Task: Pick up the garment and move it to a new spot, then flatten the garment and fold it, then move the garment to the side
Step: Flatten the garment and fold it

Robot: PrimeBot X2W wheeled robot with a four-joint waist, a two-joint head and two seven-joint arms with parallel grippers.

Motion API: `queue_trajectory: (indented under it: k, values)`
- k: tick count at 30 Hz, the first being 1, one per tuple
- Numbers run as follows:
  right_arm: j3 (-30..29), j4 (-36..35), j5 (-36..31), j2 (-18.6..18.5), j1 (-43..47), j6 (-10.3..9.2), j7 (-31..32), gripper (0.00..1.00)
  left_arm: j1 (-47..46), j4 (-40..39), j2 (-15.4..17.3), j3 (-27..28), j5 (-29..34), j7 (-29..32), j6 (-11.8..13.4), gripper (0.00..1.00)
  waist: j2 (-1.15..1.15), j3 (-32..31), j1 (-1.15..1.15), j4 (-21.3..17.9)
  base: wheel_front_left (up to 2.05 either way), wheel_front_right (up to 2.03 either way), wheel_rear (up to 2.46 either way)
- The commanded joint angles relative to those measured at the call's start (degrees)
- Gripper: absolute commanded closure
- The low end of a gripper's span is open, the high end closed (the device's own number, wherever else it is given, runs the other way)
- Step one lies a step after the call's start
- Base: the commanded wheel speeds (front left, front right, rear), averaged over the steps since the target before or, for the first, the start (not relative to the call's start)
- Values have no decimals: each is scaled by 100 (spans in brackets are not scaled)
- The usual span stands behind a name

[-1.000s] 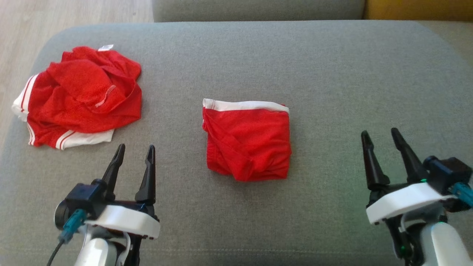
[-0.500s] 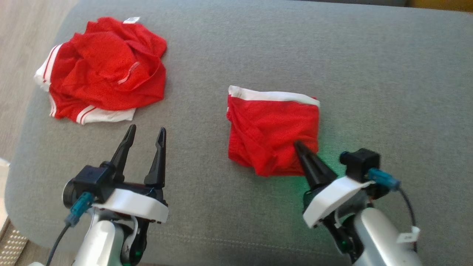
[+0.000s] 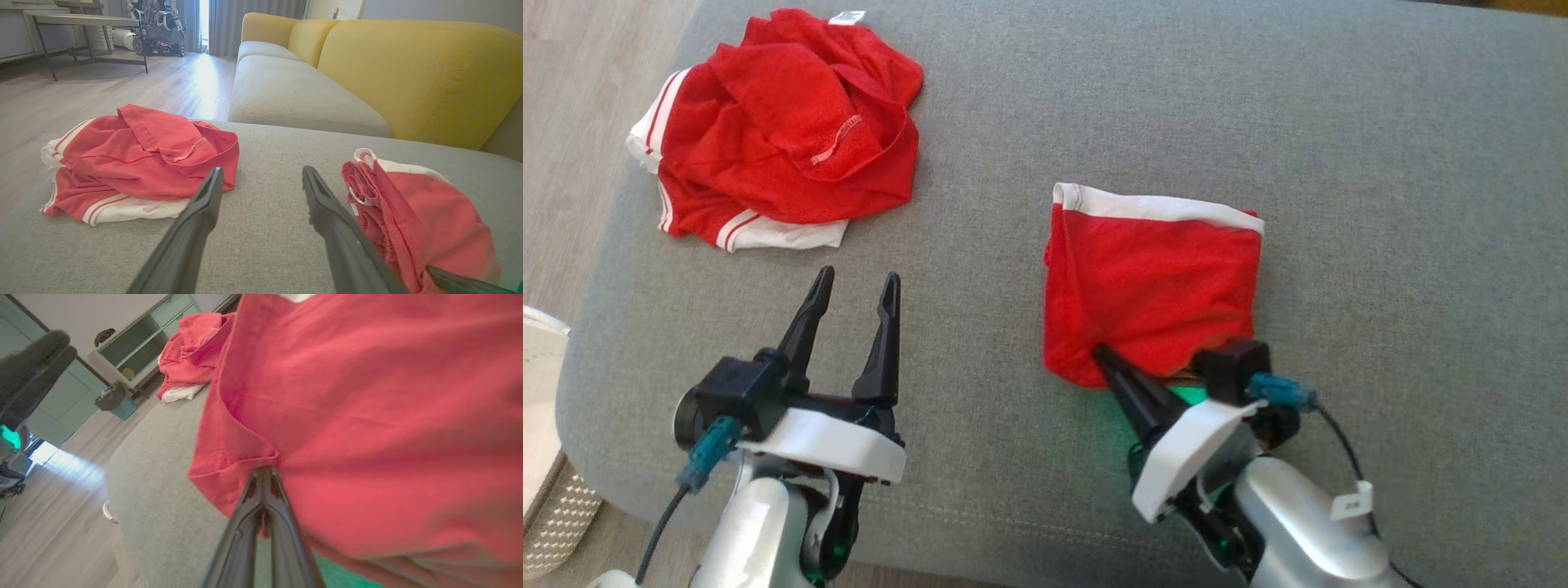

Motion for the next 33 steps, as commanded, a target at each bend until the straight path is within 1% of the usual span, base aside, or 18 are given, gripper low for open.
queue_trajectory:
  k: [1,6,8,11,15,18,20,24,28,29,30,33]
  values:
    - [290,-116,106,109,-187,-4,-100,100,-212,-152,60,222,-10,-71,1,0,0,-8,0,-9,0,0,0]
    - [969,-128,343,110,-336,-4,-128,100,-202,-156,52,254,-3,-74,8,0,0,-22,0,-62,0,0,0]
    - [1133,-155,392,110,-404,-4,-201,100,-190,-172,50,273,3,-75,20,0,0,-45,0,-113,0,0,0]
    - [1152,-266,424,110,-484,-4,-392,100,-143,-187,61,316,10,-75,39,0,0,-111,0,-217,0,0,0]
    - [945,-451,358,110,-485,-4,-562,100,-88,-195,77,342,24,-76,57,0,0,-207,0,-337,0,0,0]
    - [599,-764,317,50,-354,-4,-642,100,-33,-184,110,388,21,-76,74,0,0,-324,0,-465,0,0,0]
    - [251,-1007,242,-47,-222,-4,-659,100,5,-186,132,419,16,-76,88,0,0,-385,0,-543,0,0,0]
    - [-675,-1469,-70,-199,115,-4,-584,100,89,-221,164,446,28,-76,141,0,0,-508,0,-682,0,0,0]
    - [-1690,-1841,-593,-279,487,-4,-402,99,163,-246,209,460,27,-65,181,0,0,-622,0,-778,0,0,0]
    - [-1931,-1926,-756,-287,584,-4,-349,61,184,-250,222,464,25,-60,189,0,0,-650,0,-797,0,0,0]
    - [-2155,-2007,-904,-281,686,-4,-288,0,205,-254,235,467,23,-55,196,0,0,-684,0,-811,0,0,0]
    - [-2655,-2275,-1250,-233,971,-4,-102,0,279,-275,279,476,26,-36,225,0,0,-779,0,-848,0,0,0]
